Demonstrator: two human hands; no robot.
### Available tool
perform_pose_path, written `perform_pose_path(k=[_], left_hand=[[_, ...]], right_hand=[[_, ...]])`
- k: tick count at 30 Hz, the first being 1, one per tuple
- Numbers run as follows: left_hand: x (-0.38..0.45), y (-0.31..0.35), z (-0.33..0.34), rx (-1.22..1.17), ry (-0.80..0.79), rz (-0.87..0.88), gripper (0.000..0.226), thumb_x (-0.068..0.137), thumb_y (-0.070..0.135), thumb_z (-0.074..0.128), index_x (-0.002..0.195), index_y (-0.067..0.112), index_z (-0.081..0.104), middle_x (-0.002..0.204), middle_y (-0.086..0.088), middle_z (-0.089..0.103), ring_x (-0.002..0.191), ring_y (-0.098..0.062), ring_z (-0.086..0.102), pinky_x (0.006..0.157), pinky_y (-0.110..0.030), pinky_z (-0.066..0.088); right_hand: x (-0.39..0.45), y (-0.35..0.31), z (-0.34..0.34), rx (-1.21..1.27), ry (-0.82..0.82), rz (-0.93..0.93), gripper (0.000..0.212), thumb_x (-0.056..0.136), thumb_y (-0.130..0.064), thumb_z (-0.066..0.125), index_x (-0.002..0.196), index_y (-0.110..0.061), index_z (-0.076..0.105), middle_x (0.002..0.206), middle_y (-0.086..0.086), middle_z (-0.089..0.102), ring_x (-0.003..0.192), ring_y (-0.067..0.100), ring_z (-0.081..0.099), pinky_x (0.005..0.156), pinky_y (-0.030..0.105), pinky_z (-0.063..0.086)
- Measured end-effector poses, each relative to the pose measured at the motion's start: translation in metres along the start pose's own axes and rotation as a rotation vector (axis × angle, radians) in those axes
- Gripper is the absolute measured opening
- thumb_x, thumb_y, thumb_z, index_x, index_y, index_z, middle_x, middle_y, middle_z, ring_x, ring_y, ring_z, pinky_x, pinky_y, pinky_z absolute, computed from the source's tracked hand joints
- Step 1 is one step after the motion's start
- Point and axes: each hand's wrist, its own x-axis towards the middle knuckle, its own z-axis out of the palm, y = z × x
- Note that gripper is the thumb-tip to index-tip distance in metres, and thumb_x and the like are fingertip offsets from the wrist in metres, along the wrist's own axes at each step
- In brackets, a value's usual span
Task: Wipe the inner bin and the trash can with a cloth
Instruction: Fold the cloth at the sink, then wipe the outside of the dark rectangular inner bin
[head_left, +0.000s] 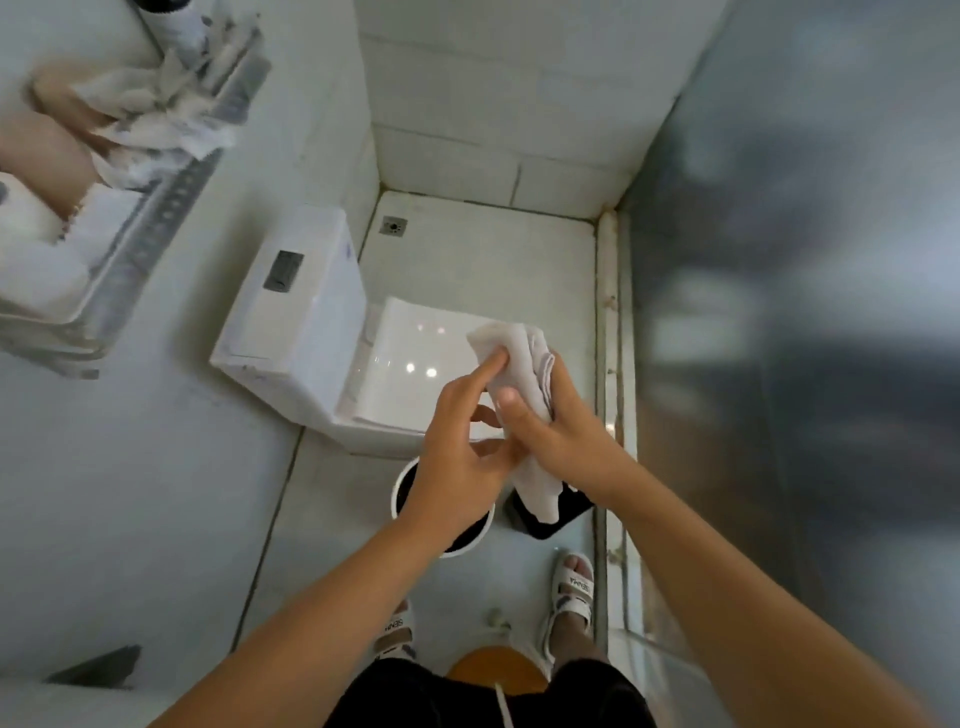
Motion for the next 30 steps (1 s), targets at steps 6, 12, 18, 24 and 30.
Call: perform_pose_path(k=[6, 12, 18, 24, 30], left_hand=[[0.030, -0.017, 0.084, -0.002, 0.032, -0.021, 0.078, 0.090, 0.004, 0.077, 0.154, 0.034, 0.042, 0.137, 0.016, 0.051, 0.118, -0.020, 0.061, 0.081, -0.036, 0.063], [0.064, -0.059, 0.137, -0.009, 0.001, -0.098, 0.077, 0.093, 0.009, 0.076, 0.154, 0.038, 0.040, 0.138, 0.015, 0.051, 0.114, -0.012, 0.061, 0.084, -0.031, 0.062], [0.094, -0.171, 0.150, 0.018, -0.139, -0.075, 0.069, 0.098, 0.014, 0.070, 0.147, 0.050, 0.039, 0.137, 0.014, 0.052, 0.106, -0.017, 0.065, 0.083, -0.036, 0.063], [0.111, -0.303, 0.160, -0.051, -0.105, -0.043, 0.050, 0.105, 0.006, 0.054, 0.134, 0.045, 0.043, 0.128, 0.007, 0.062, 0.103, -0.022, 0.071, 0.084, -0.038, 0.062], [0.120, -0.456, 0.200, 0.237, -0.231, -0.178, 0.014, 0.102, 0.012, 0.052, 0.112, 0.021, 0.056, 0.106, 0.009, 0.068, 0.089, -0.014, 0.068, 0.085, -0.046, 0.060]], right_hand=[[0.019, 0.046, -0.056, -0.030, 0.119, 0.006, 0.060, 0.095, -0.071, 0.051, 0.143, -0.036, 0.045, 0.112, -0.022, 0.069, 0.104, 0.010, 0.073, 0.088, 0.047, 0.061], [0.053, 0.113, -0.092, -0.169, 0.223, 0.037, 0.051, 0.096, -0.068, 0.053, 0.140, -0.043, 0.044, 0.101, -0.024, 0.070, 0.087, 0.006, 0.072, 0.077, 0.043, 0.063], [0.097, 0.229, -0.084, -0.206, 0.273, 0.067, 0.047, 0.098, -0.057, 0.061, 0.140, -0.039, 0.049, 0.099, -0.015, 0.071, 0.088, 0.008, 0.072, 0.077, 0.046, 0.062], [0.140, 0.349, -0.061, -0.321, 0.296, 0.025, 0.052, 0.097, -0.060, 0.059, 0.144, -0.039, 0.046, 0.099, -0.019, 0.069, 0.094, 0.011, 0.069, 0.083, 0.046, 0.060], [0.186, 0.452, -0.054, -0.403, 0.380, -0.008, 0.051, 0.099, -0.054, 0.061, 0.142, -0.029, 0.050, 0.099, -0.015, 0.066, 0.093, 0.013, 0.066, 0.080, 0.034, 0.055]])
